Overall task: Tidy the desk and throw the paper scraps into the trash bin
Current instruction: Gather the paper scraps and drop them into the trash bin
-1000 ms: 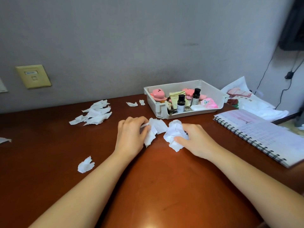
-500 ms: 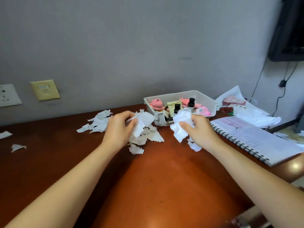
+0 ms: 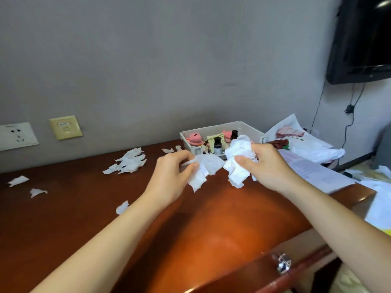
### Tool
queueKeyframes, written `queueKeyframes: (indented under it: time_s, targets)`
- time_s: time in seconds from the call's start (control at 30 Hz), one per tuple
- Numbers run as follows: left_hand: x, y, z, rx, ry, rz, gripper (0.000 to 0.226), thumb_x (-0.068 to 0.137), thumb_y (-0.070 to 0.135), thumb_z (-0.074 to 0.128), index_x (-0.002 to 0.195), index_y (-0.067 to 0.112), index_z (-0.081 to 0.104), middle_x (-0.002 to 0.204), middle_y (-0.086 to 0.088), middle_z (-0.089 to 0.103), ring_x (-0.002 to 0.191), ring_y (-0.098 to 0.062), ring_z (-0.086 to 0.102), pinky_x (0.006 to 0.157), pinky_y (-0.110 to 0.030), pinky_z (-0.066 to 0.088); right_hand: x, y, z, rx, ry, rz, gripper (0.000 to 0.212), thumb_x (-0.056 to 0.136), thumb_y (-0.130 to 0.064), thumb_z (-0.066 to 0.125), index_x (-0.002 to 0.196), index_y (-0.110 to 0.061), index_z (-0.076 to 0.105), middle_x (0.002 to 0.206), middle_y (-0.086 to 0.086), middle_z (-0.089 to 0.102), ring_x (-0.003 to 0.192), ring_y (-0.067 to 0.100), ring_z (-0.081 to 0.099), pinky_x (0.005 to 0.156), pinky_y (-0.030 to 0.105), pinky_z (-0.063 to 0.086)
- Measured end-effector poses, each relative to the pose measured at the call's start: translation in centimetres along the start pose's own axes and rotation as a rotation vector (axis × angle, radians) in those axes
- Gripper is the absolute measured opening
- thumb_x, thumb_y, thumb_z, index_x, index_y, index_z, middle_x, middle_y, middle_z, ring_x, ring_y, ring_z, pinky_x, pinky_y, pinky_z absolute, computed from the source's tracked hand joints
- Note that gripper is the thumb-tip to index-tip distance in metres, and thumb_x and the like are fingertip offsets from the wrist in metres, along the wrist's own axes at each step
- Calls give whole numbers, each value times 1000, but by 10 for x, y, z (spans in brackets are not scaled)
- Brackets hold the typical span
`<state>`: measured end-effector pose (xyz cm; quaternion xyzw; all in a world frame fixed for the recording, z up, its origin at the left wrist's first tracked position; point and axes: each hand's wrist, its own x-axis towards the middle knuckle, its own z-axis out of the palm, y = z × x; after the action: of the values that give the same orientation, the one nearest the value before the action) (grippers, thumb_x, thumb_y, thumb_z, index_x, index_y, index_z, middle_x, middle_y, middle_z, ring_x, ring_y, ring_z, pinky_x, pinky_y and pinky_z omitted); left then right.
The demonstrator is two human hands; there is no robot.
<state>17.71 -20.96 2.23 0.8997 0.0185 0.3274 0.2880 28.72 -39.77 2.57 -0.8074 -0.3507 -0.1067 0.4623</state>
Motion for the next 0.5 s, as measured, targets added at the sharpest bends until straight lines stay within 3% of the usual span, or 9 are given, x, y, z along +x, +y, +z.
queueKeyframes:
  time_s: [0.1,0.27,0.4,0.47,0.5]
  targets:
    - [-11,24,16,12,-42,48,18,90,17,59,74,23,54,58,12,44,54,-4,40,52,-13,30,-22,4,-18,-13,-13,17,23,88,-18,60,85,5,64,73,24,65,47,9,47,55,29,39]
    - [-30,60,53,-23,-172,145,12,91,16,57,78,14,57,61,9,45,56,-5,39,54,-14,31,-63,21,-52,-47,0,76,27,88,-19,60,85,8,63,67,23,60,46,7,43,54,29,36]
    - [-43,85,84,-52,-247,223,12,90,16,58,78,17,56,61,8,46,58,-3,43,56,-10,32,-107,44,-78,-82,73,148,37,87,-19,62,55,-6,47,45,-5,45,43,4,40,50,18,31]
    - [-52,97,102,-63,-298,260,12,90,15,58,78,19,57,63,8,47,58,-2,43,56,-10,31,-133,60,-87,-54,77,206,36,87,-17,61,54,-8,50,45,-4,54,46,2,44,52,19,35]
    - [-55,101,111,-62,-319,274,12,90,15,58,79,19,58,65,9,48,58,-1,44,56,-12,31,-144,68,-90,-46,72,232,30,87,-18,61,61,-5,57,53,2,60,53,8,50,57,26,39]
